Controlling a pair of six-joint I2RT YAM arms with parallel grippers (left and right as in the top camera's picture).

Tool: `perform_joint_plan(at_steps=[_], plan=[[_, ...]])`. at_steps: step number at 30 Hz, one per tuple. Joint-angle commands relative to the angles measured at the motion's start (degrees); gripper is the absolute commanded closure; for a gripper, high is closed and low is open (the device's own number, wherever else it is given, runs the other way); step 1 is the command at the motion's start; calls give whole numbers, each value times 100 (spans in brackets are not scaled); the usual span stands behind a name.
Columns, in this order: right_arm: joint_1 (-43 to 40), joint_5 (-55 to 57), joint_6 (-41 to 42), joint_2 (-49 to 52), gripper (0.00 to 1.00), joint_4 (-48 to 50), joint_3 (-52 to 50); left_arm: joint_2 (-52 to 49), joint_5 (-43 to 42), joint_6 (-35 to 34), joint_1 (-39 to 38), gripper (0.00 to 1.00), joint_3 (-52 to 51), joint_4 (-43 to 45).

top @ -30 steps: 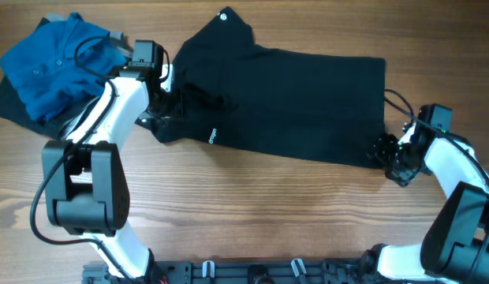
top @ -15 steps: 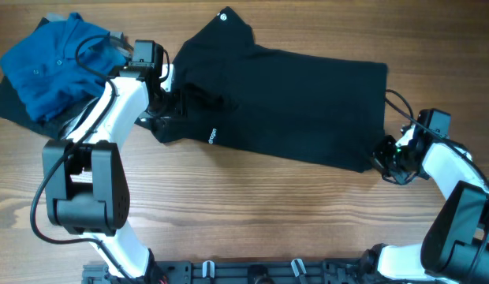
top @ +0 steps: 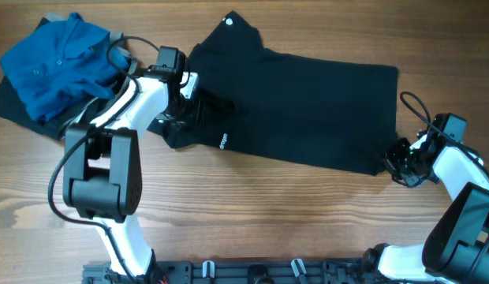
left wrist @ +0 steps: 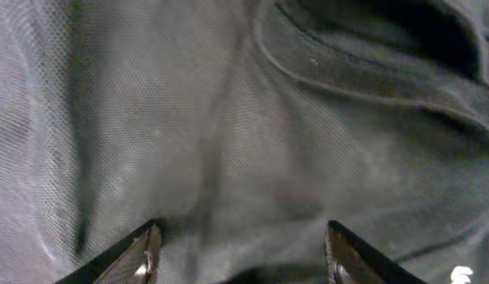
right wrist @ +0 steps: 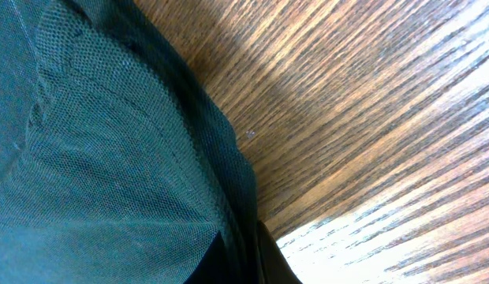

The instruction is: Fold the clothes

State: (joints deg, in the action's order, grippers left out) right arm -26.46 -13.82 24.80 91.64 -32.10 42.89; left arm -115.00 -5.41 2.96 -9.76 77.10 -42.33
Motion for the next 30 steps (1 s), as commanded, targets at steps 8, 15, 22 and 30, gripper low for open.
perform_joint_plan(at_steps=[8,15,22,30], plan=[[-85,612,-85,170,95,61,-149,-79,223,109,15,96,-31,291],[-85,614,-81,170,95,57,-149,13,256,76,28,96,83,365],[-85,614,-81,170,95,52,-149,15,313,-83,22,92,138,778],[-85,614,-83,170,94,33,-149,551,190,-83,31,39,136,-199]])
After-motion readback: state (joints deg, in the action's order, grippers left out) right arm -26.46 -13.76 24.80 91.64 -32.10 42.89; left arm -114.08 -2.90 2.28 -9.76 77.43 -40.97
